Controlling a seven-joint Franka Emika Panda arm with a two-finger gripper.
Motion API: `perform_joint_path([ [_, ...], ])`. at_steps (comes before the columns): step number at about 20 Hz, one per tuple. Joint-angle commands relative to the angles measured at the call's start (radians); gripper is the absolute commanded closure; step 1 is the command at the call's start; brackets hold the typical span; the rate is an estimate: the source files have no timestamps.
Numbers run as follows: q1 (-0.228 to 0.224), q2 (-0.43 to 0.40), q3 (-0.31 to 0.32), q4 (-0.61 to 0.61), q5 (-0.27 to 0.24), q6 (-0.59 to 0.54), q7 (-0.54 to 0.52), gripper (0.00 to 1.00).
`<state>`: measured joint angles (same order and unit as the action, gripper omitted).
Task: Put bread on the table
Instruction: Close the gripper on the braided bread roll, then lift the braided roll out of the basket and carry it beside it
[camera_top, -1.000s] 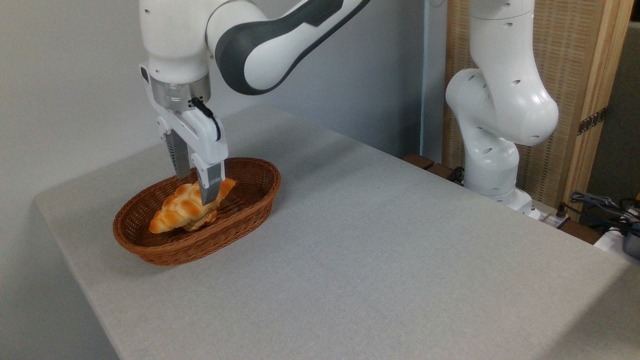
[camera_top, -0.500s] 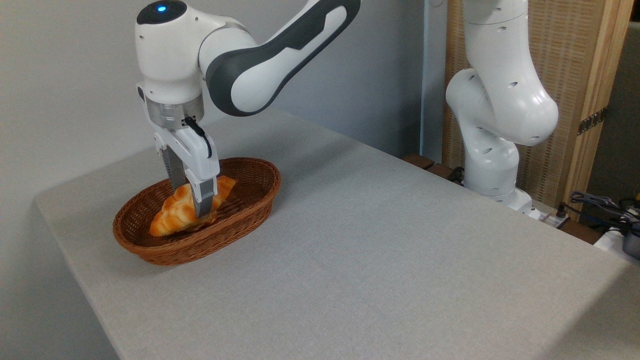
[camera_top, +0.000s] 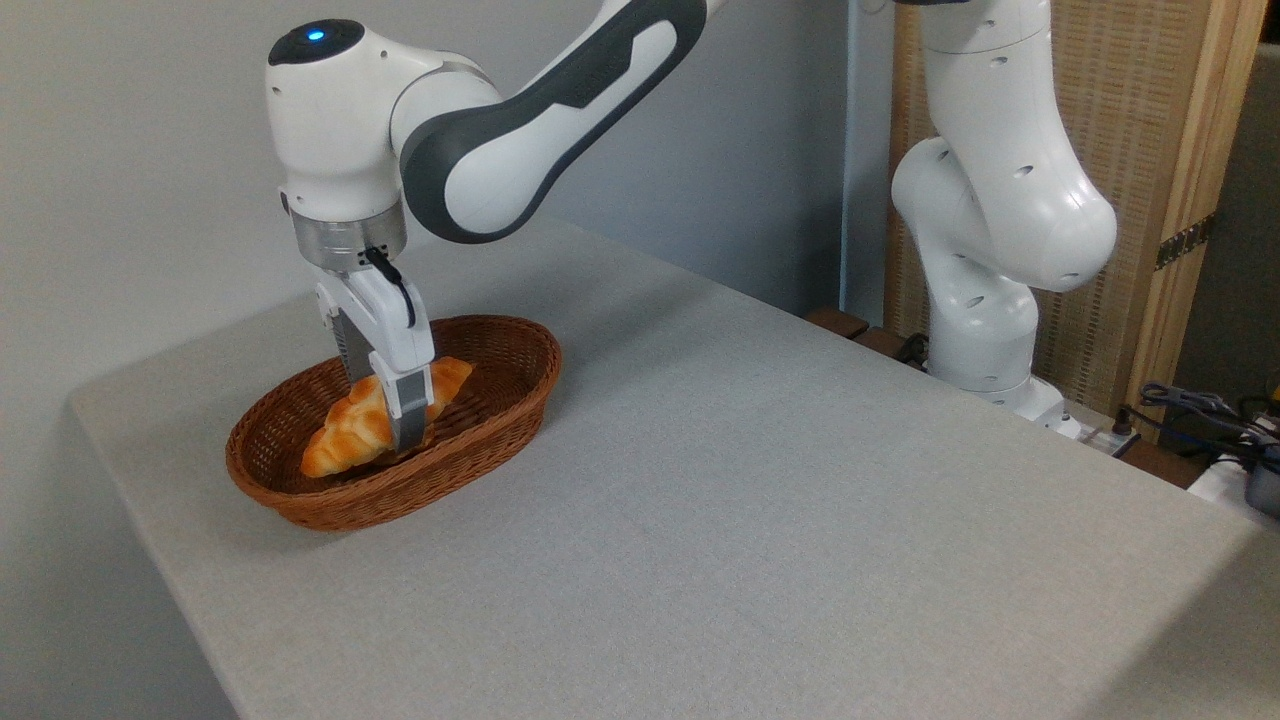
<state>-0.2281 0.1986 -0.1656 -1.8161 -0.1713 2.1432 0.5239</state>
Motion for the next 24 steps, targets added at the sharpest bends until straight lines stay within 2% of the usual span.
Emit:
perform_joint_path([
  [1, 0.0, -0.008, 0.005, 0.003, 0.015, 0.014, -0.024, 0.62],
  [7, 0.0, -0.014, 0.003, 0.004, 0.015, 0.014, -0.044, 0.62],
  [9, 0.003, -0.036, 0.008, 0.004, 0.013, 0.012, -0.047, 0.59],
  [10, 0.006, -0.045, 0.009, 0.004, 0.013, 0.008, -0.053, 0.55],
  [14, 0.013, -0.102, 0.018, 0.004, 0.012, -0.06, -0.065, 0.54],
  [18, 0.013, -0.185, 0.092, 0.003, 0.022, -0.167, -0.045, 0.54],
  [20, 0.013, -0.211, 0.142, -0.003, 0.026, -0.23, 0.013, 0.52],
  [22, 0.013, -0.22, 0.211, -0.005, 0.026, -0.297, 0.05, 0.52],
  [24, 0.013, -0.219, 0.259, -0.008, 0.027, -0.319, 0.056, 0.51],
])
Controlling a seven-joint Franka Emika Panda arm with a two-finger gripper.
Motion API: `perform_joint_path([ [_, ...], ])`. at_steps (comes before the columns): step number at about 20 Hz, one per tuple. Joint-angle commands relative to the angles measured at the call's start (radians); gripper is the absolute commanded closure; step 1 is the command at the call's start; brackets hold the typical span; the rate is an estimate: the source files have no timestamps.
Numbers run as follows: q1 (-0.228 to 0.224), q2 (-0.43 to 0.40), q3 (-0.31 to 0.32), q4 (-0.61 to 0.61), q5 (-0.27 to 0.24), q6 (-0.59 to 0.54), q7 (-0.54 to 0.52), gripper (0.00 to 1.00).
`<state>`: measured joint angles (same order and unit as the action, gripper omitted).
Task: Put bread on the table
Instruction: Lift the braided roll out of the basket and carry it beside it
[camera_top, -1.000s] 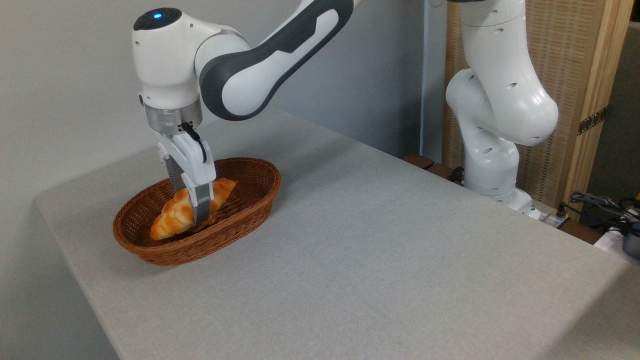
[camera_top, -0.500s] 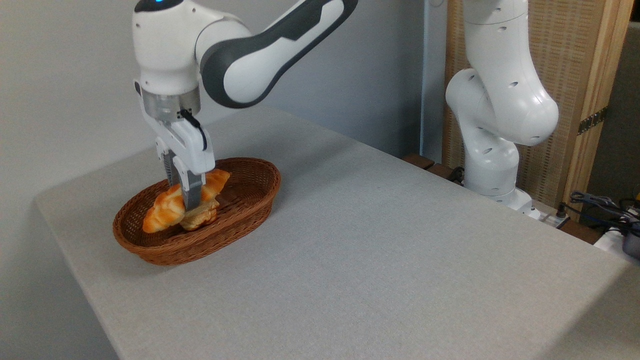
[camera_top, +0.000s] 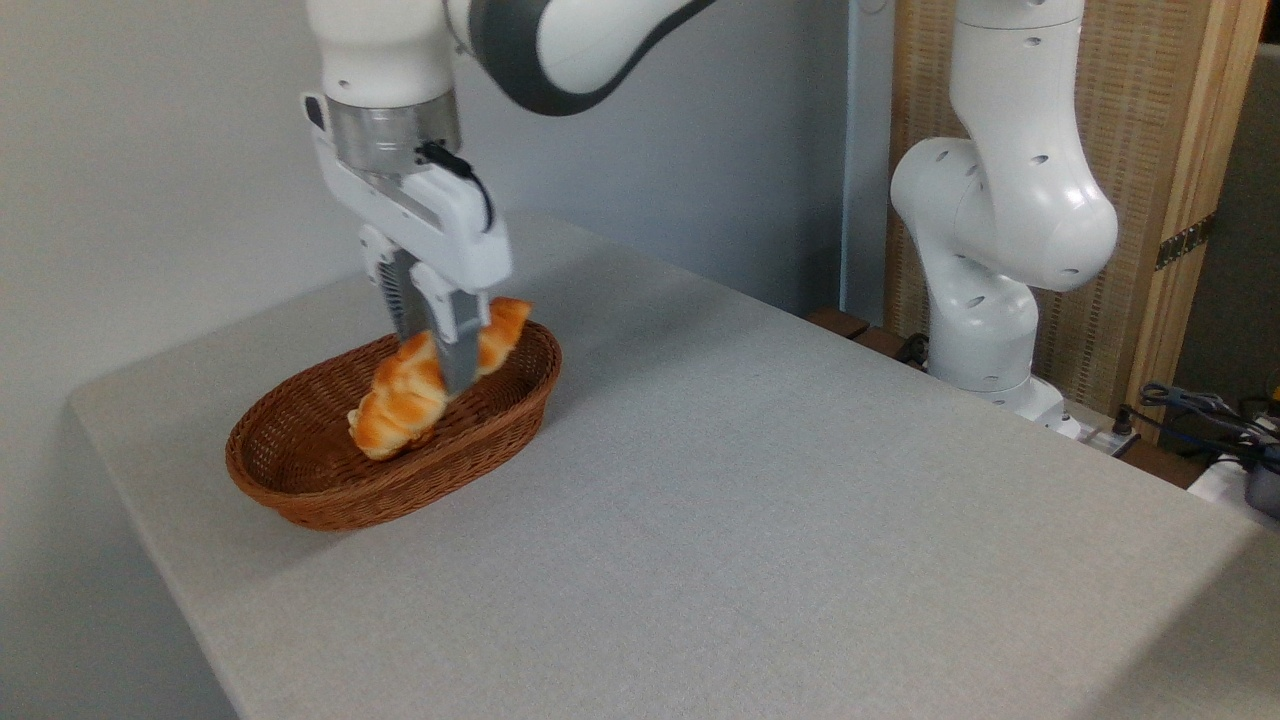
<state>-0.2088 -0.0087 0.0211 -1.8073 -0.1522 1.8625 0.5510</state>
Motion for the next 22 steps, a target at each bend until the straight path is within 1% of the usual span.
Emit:
perform_joint_path([
  [1, -0.006, -0.01, 0.088, -0.021, 0.008, -0.039, 0.03, 0.48],
  [2, -0.006, -0.005, 0.103, -0.036, 0.01, -0.037, 0.03, 0.43],
  [3, -0.006, 0.001, 0.108, -0.047, 0.01, -0.036, 0.032, 0.43],
  [4, -0.004, 0.007, 0.111, -0.059, 0.01, -0.029, 0.032, 0.4],
  [5, -0.004, 0.018, 0.125, -0.067, 0.022, -0.028, 0.043, 0.28],
  [6, -0.004, 0.027, 0.129, -0.073, 0.045, -0.028, 0.067, 0.13],
  [8, -0.004, 0.048, 0.134, -0.083, 0.051, -0.026, 0.076, 0.01],
  [13, -0.004, 0.081, 0.135, -0.081, 0.053, -0.022, 0.076, 0.0],
  [22, -0.006, 0.081, 0.134, -0.079, 0.053, -0.02, 0.076, 0.0],
])
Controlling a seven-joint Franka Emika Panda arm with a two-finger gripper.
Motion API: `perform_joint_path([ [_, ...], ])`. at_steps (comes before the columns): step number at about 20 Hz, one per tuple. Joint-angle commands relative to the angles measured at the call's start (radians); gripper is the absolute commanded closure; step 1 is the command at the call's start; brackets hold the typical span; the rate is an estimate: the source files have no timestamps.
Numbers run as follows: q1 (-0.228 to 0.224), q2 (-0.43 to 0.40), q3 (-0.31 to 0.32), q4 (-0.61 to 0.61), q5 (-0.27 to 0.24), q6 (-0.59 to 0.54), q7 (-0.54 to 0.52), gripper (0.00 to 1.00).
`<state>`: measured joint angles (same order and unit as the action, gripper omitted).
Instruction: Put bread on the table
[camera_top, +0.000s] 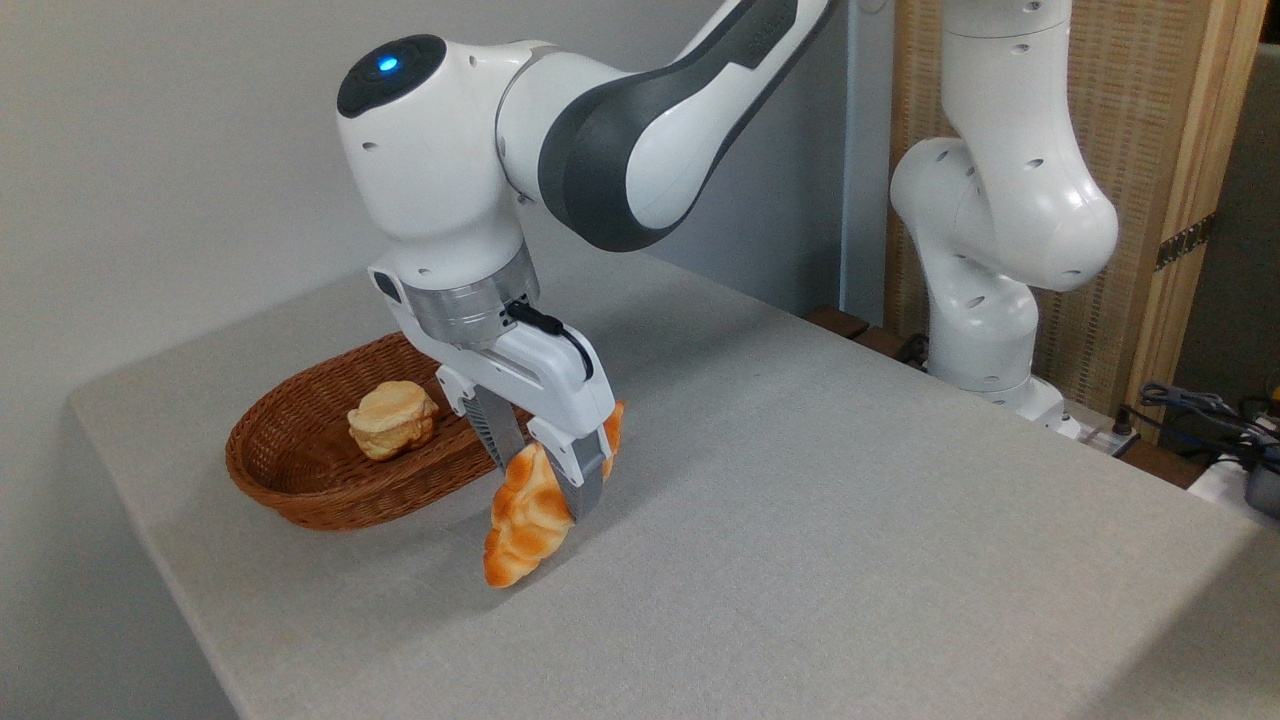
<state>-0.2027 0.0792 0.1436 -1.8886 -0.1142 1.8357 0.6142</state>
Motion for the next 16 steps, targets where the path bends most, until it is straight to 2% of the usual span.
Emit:
perform_joint_path([
  [1, -0.012, -0.007, 0.011, 0.003, 0.015, 0.007, 0.013, 0.0],
  [4, -0.012, -0.013, 0.01, 0.008, 0.016, 0.017, 0.013, 0.0],
  [8, -0.017, -0.055, 0.001, 0.013, 0.018, 0.095, 0.013, 0.0],
  [12, -0.024, -0.065, -0.024, 0.06, 0.021, 0.102, 0.013, 0.0],
  [14, -0.024, -0.065, -0.025, 0.092, 0.047, 0.102, 0.012, 0.0],
  [16, -0.023, -0.065, -0.024, 0.091, 0.048, 0.1, 0.01, 0.0],
])
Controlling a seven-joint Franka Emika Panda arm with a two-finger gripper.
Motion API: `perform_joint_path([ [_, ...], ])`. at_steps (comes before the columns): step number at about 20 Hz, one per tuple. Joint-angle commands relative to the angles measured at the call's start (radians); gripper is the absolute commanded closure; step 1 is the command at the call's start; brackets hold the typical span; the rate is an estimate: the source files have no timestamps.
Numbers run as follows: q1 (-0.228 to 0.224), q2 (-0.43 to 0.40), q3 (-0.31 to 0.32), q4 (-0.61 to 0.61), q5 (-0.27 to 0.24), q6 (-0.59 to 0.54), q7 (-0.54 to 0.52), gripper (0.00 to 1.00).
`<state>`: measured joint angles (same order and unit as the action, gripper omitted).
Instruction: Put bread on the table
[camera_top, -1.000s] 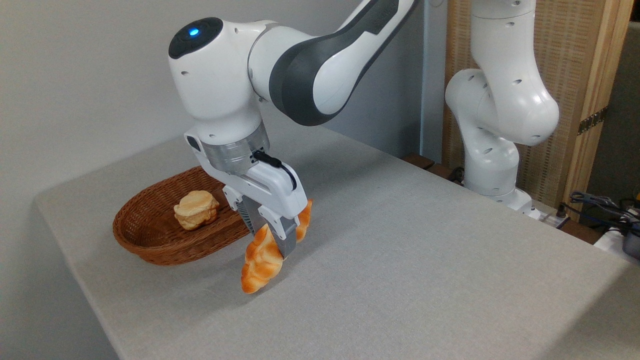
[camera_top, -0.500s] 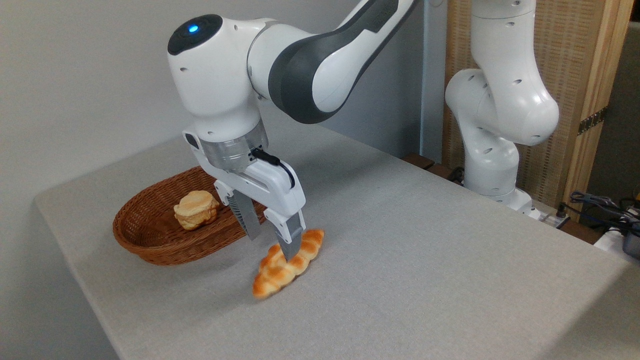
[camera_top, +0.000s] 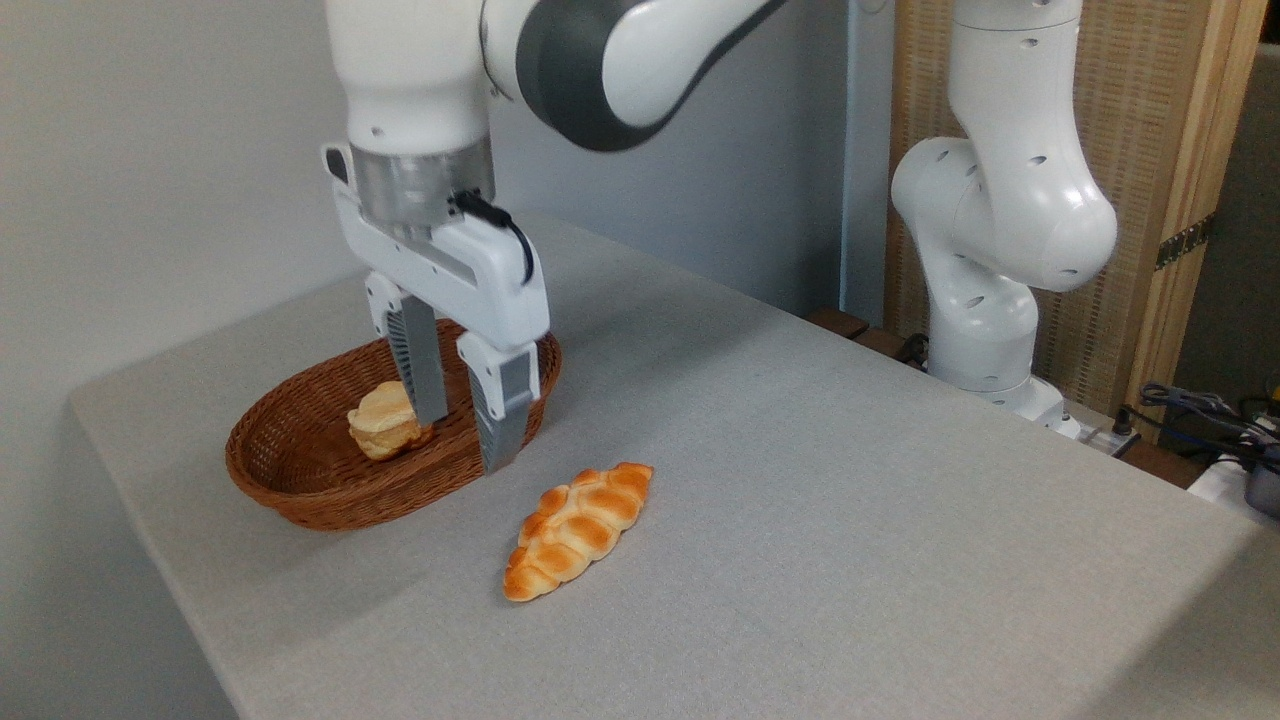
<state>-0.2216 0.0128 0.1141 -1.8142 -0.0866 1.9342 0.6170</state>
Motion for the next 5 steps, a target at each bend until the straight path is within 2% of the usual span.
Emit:
perform_joint_path([
  [1, -0.004, 0.001, 0.006, 0.018, 0.021, 0.002, 0.006, 0.0],
  [5, -0.004, 0.001, 0.009, 0.018, 0.018, 0.002, 0.003, 0.0],
])
